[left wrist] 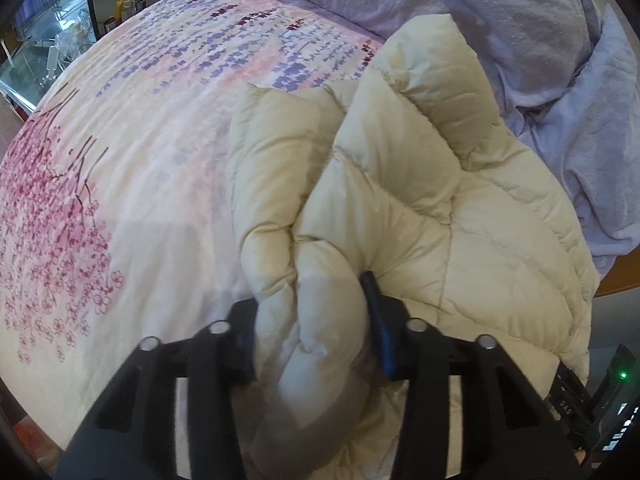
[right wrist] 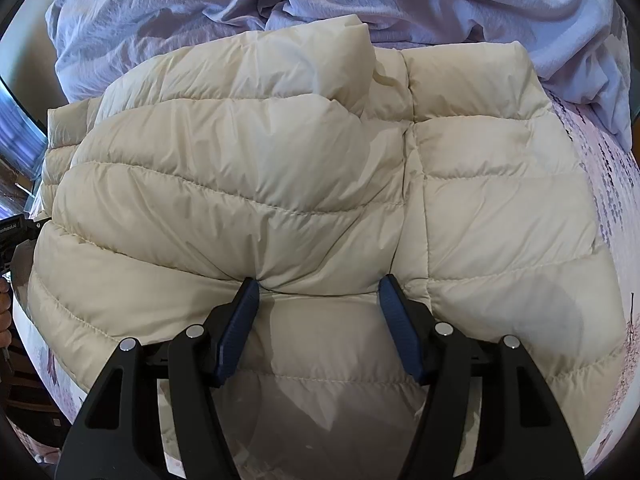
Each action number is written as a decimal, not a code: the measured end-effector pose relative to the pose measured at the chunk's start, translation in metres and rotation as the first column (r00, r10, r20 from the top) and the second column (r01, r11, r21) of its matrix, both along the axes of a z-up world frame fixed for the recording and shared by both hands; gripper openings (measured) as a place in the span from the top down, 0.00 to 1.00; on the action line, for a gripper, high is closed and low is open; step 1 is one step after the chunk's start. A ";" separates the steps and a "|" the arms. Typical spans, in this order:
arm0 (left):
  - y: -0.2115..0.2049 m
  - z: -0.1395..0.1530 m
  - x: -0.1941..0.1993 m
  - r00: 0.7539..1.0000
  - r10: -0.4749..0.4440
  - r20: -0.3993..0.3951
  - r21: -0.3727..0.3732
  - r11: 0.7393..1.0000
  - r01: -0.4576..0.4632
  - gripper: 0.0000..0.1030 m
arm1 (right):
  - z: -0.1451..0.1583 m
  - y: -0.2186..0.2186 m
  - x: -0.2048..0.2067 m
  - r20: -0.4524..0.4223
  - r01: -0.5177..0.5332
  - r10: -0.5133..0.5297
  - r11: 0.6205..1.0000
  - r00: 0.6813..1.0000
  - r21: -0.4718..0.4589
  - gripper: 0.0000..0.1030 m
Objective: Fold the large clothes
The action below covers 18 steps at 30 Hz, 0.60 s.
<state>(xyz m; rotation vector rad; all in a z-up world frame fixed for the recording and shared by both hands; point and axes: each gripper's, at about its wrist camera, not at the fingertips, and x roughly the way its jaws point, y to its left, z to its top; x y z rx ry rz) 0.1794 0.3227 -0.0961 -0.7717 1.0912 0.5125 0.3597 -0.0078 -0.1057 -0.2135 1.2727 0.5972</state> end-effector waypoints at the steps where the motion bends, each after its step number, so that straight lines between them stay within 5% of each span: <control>1: -0.002 0.002 -0.001 1.000 0.000 0.009 -0.003 1.000 0.000 0.71 | 0.000 0.000 0.000 -0.001 0.000 0.000 1.000 1.000 0.000 0.37; 6: -0.001 0.022 -0.011 0.997 0.020 0.078 -0.026 0.999 -0.018 0.85 | 0.000 0.000 0.001 -0.002 0.003 -0.003 1.000 1.000 0.000 0.37; 18: -0.044 0.121 0.017 0.935 -0.035 0.354 -0.111 0.991 0.079 0.88 | 0.000 0.000 0.002 0.001 -0.002 0.002 1.000 1.000 -0.004 0.37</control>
